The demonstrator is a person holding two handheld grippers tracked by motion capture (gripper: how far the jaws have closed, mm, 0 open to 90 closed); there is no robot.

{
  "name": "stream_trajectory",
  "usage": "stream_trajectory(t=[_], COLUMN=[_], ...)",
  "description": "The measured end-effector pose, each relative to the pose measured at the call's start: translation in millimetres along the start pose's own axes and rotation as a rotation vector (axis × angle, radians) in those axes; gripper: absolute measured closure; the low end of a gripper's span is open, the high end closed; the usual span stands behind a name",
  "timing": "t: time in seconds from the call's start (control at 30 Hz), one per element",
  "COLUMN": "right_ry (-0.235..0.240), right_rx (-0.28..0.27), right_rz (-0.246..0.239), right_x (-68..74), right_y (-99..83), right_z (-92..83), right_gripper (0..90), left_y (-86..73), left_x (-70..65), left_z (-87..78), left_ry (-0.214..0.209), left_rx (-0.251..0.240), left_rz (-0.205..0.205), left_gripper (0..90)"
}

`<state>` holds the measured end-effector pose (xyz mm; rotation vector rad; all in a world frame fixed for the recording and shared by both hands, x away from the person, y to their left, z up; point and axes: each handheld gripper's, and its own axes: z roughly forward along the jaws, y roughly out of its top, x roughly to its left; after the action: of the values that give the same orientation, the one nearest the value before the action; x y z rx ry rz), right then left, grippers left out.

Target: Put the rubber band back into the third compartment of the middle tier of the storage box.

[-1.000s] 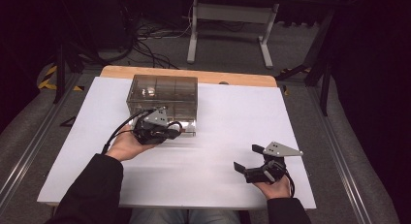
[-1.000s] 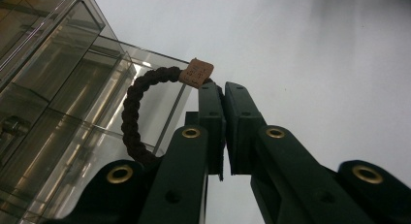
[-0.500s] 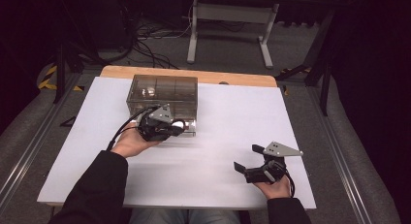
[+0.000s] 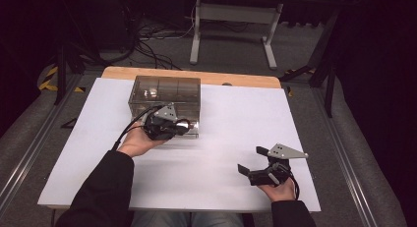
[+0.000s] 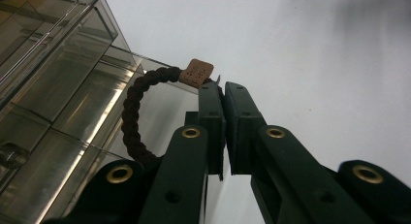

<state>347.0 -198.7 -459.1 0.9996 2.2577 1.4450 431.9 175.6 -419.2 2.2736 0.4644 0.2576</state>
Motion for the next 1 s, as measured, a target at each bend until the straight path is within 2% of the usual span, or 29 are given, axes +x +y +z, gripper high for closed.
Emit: stream_trajectory(t=[0.6,1.0], right_ry=[0.001,0.000], right_rx=[0.002,0.003], right_rz=[-0.002,-0.009], right_x=[-0.1,-0.8], right_y=[0.0,0.2], right_z=[-0.1,-0.5], right_gripper=[0.2,0.2], left_y=[-4.0,-6.2], left_x=[13.0,18.3], left_z=[11.9,18.2], left_ry=[-0.003,-0.007], left_rx=[-0.024,-0.019], left_rz=[-0.030,-0.040], left_gripper=[86.2,86.2])
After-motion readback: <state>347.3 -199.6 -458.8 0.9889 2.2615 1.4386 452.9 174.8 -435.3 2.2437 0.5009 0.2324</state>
